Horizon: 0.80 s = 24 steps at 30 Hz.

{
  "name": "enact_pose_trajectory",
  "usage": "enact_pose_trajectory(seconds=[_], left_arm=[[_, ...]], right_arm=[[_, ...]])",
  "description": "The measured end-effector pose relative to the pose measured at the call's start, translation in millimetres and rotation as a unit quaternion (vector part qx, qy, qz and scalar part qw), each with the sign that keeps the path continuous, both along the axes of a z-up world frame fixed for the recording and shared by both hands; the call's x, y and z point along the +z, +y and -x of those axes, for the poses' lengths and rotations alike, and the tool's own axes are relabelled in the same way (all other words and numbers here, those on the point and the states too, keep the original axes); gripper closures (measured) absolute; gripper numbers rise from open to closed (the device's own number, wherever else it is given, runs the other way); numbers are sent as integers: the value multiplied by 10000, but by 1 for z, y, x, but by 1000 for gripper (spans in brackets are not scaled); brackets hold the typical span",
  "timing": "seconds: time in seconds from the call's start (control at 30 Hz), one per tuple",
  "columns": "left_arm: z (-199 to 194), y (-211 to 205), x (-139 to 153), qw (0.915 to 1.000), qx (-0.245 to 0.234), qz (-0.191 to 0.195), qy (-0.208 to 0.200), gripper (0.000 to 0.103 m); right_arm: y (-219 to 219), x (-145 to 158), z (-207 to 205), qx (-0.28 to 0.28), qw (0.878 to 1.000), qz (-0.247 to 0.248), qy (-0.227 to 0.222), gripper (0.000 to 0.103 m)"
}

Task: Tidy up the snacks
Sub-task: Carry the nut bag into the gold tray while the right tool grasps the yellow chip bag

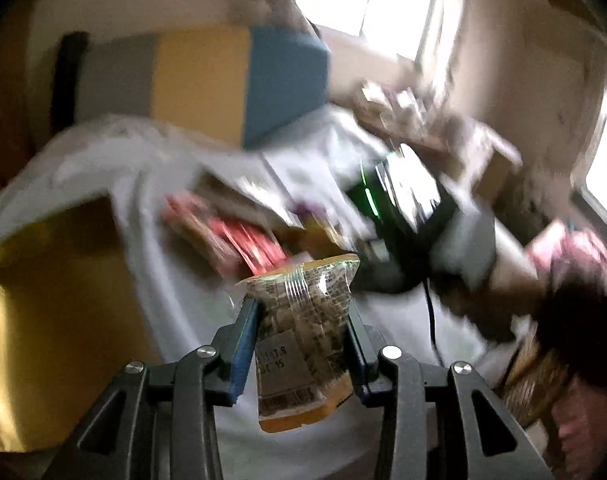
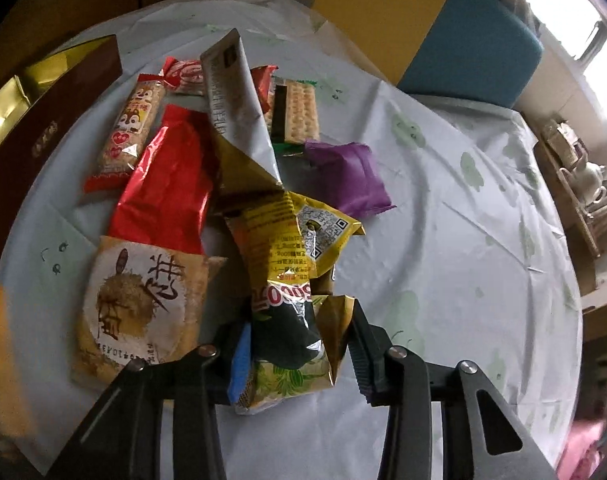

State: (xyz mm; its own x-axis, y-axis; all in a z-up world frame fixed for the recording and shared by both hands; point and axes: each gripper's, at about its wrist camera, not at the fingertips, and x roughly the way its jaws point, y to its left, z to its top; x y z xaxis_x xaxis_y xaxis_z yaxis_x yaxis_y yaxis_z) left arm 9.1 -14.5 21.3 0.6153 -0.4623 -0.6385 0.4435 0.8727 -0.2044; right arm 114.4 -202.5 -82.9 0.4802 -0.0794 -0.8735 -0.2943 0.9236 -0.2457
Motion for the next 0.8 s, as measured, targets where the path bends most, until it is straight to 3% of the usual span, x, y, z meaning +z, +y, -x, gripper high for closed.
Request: enact_pose_trajectory(seconds=[0.13, 0.2, 0.33, 0.6, 0.7, 0.8], left_arm=[[-28, 49, 24, 9951, 921, 367, 55, 62], [-51, 73, 22, 9883, 1483, 275, 218, 62], [-94, 99, 8, 9745, 2151, -88, 633, 62], [-158, 102, -28, 9580, 2579, -403, 1191, 58], [-149, 95, -25, 9609, 2519, -479, 1048, 33], [-132, 89, -22, 9652, 2379, -517, 958, 30]], right_arm=[[6, 9, 6, -36, 9993, 192, -318, 61], [7, 16, 10, -59, 9985, 230, -501, 61], [7, 29, 17, -74, 9969, 206, -758, 62], [7, 55, 19, -103, 9917, -41, -1280, 63], [1, 72, 26, -158, 9871, -367, -1549, 63], [-4, 89, 31, -202, 9817, -815, -1711, 63]])
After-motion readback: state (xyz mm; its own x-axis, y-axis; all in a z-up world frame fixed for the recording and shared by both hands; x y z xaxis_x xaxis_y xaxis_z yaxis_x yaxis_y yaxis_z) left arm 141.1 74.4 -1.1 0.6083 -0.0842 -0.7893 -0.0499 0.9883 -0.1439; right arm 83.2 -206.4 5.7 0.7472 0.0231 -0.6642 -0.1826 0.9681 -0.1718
